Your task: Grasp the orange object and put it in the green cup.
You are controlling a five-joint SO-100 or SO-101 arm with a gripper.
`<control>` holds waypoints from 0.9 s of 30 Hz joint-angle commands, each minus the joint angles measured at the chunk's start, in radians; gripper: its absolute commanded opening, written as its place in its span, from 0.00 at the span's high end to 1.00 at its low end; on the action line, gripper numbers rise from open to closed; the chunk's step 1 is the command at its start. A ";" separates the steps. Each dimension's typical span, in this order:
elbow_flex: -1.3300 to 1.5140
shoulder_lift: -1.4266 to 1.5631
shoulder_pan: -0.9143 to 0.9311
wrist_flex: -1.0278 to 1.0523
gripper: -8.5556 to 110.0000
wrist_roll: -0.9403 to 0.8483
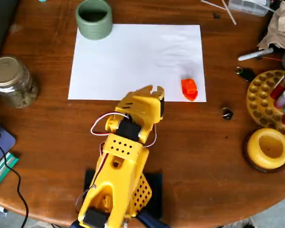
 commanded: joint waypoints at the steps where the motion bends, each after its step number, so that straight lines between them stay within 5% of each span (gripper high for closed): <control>1: 0.000 0.006 0.028 -0.060 0.90 0.018; 13: 0.000 -0.017 0.081 -0.176 0.90 0.034; 20: 0.000 -0.430 0.066 -0.583 0.90 0.054; 27: -0.002 -0.443 0.095 -0.583 0.90 0.051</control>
